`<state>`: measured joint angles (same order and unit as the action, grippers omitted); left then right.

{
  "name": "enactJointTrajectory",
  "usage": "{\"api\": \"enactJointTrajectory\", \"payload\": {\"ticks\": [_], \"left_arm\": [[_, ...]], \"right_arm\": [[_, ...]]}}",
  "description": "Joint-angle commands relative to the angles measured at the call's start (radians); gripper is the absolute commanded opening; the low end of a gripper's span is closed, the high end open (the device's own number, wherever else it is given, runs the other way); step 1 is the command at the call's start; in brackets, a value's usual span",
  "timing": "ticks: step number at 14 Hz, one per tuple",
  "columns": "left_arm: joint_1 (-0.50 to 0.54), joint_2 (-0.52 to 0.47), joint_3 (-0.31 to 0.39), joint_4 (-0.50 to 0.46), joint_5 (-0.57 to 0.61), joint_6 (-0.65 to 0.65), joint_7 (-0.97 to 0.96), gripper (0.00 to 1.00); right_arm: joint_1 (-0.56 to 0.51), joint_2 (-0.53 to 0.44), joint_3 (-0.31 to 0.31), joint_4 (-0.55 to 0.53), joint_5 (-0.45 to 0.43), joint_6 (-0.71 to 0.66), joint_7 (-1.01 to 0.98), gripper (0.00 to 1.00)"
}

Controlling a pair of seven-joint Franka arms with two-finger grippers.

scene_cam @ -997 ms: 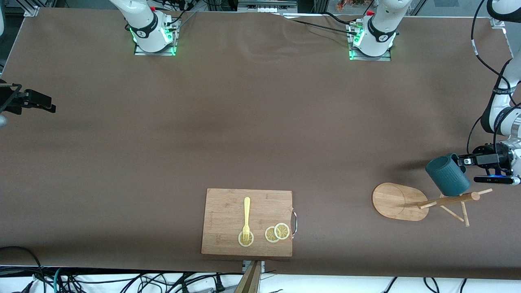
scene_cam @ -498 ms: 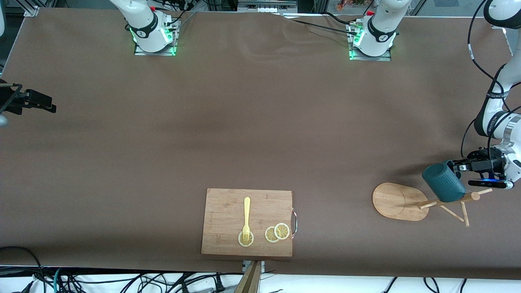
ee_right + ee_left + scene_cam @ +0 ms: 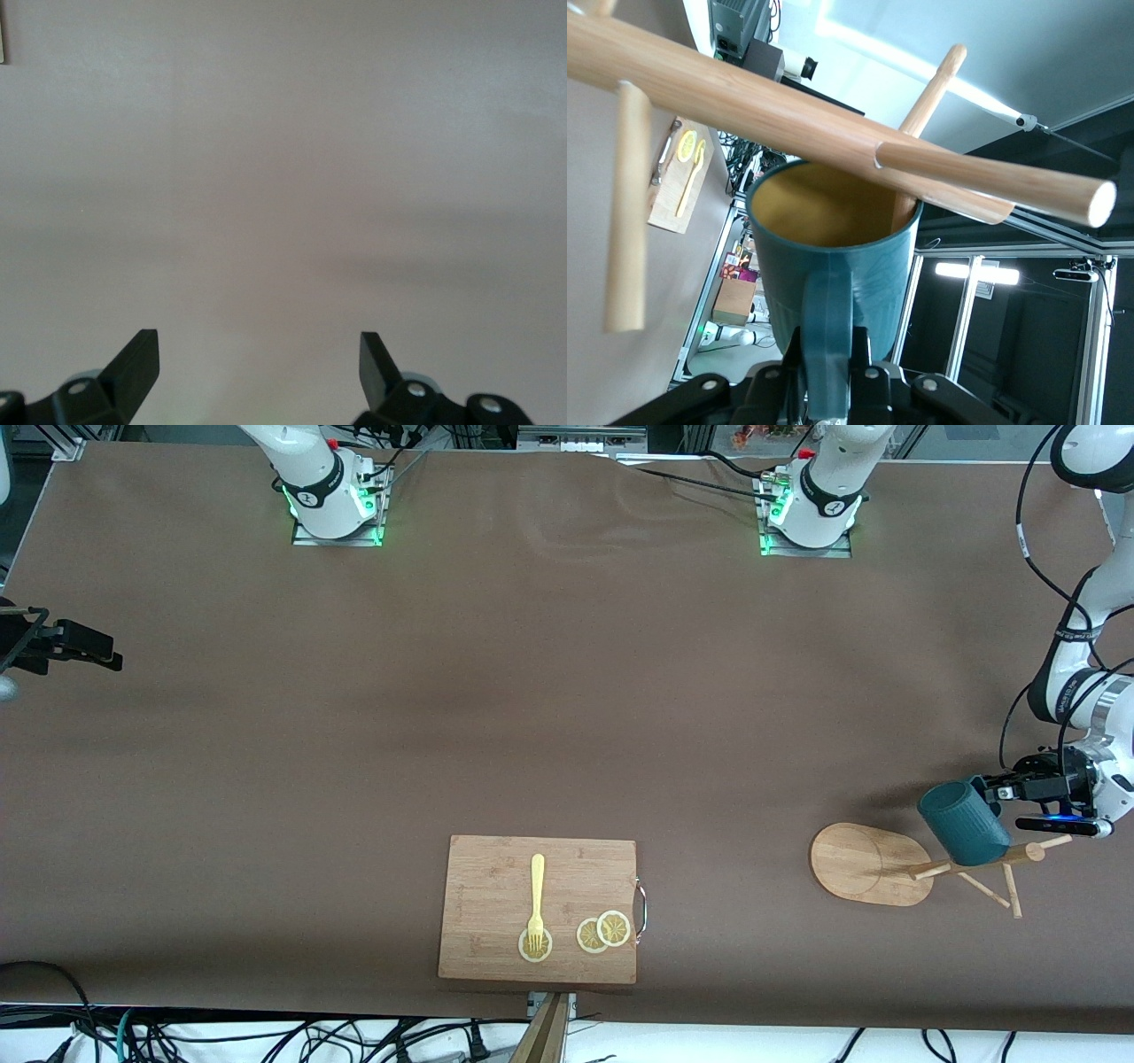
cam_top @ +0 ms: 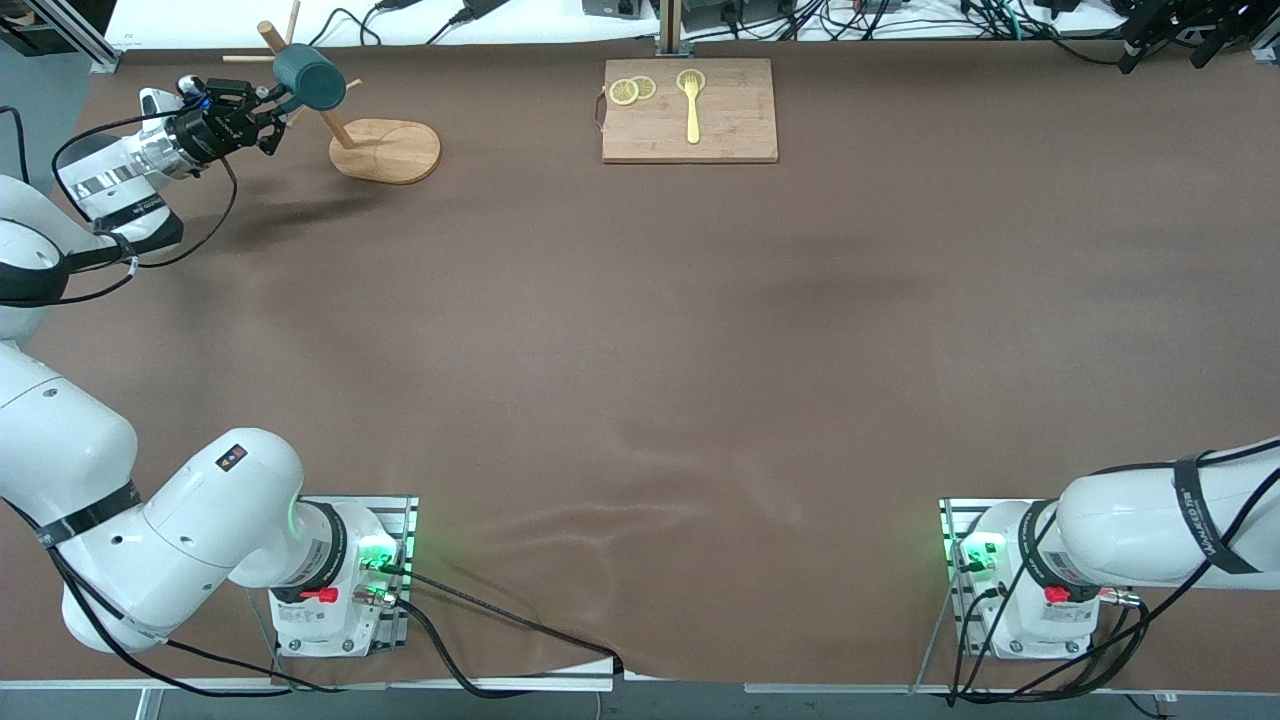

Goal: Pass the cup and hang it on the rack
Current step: 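Open the left gripper and release the hanging mug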

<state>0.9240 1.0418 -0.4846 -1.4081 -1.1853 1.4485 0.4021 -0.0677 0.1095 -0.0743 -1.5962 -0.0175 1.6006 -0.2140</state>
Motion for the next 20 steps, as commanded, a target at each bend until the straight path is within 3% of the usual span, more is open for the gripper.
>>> {"api": "enactJointTrajectory", "payload": {"ticks": [1,5,10,14,20], "left_arm": [[-0.016,-0.002,0.023,0.046,-0.016,0.004,-0.046,1.0],[-0.013,-0.003,0.055,0.086,0.01,-0.002,-0.074,1.0],[-0.005,-0.037,0.063,0.214,0.177,-0.051,-0.113,1.0],[-0.002,-0.061,0.067,0.407,0.387,-0.187,-0.121,1.0],[0.033,-0.281,0.069,0.409,0.513,-0.301,-0.115,1.0]], "right_arm": [[0.0,0.006,0.001,0.019,0.007,-0.005,-0.001,1.0],[0.0,0.007,0.001,0.019,0.008,-0.005,-0.001,1.0],[0.0,0.007,0.001,0.019,0.008,-0.005,-0.001,1.0],[0.0,0.007,0.002,0.019,0.008,-0.005,-0.001,1.0],[-0.003,0.012,0.001,0.019,0.008,-0.001,-0.005,1.0]]}}
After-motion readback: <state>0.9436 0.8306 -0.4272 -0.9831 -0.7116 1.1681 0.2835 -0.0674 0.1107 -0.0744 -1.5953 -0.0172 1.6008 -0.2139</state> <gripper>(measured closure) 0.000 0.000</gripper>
